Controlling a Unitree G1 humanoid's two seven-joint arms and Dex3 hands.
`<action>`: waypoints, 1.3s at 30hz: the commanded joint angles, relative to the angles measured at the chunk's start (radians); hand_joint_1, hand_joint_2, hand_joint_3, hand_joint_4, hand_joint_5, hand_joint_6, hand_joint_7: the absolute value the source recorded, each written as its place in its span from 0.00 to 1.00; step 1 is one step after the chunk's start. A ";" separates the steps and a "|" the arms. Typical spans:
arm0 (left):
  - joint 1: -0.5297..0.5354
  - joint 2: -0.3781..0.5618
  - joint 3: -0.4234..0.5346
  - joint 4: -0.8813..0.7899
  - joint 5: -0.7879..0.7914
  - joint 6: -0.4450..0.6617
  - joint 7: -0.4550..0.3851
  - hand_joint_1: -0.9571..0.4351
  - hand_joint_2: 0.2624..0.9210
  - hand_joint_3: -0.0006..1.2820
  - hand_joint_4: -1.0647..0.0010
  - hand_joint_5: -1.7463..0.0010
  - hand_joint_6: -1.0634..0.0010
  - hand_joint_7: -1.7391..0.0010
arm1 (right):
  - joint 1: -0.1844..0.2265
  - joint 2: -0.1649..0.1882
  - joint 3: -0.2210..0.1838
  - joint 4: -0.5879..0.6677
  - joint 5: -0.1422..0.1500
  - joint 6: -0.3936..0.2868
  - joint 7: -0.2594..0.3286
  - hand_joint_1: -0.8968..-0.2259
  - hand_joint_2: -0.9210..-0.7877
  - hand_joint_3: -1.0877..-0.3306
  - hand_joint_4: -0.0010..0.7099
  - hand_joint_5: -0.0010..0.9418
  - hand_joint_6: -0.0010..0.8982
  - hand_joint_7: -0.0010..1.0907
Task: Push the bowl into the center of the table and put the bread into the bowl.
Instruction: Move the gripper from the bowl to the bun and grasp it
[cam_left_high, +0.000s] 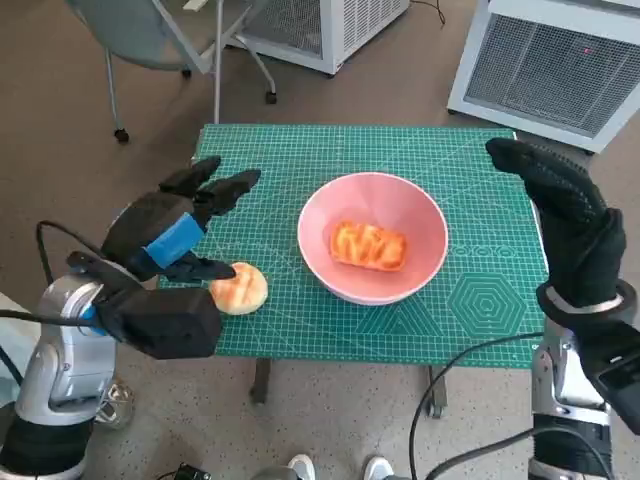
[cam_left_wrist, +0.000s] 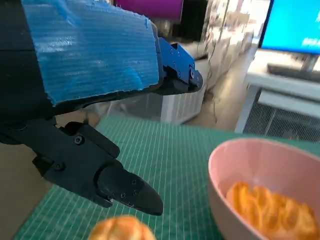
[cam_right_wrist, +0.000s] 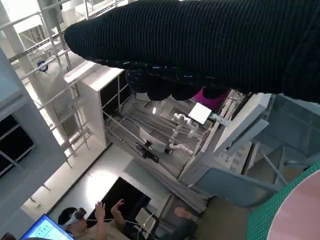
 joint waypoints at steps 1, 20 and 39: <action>0.013 -0.006 -0.029 0.006 -0.003 0.034 -0.027 0.45 0.69 0.00 0.88 1.00 0.73 1.00 | 0.025 -0.002 0.004 0.016 0.002 0.015 0.010 0.36 0.00 0.54 0.12 0.00 0.00 0.38; -0.069 -0.042 -0.156 0.267 -0.004 0.057 -0.081 0.46 0.69 0.00 0.88 1.00 0.74 1.00 | 0.031 -0.008 -0.002 0.017 0.018 0.014 0.027 0.36 0.00 0.53 0.12 0.00 0.00 0.37; -0.231 -0.123 -0.311 0.631 0.076 0.151 -0.082 0.53 0.71 0.00 0.86 1.00 0.72 1.00 | 0.029 -0.011 -0.009 0.020 0.016 0.014 0.032 0.35 0.00 0.53 0.12 0.00 0.00 0.37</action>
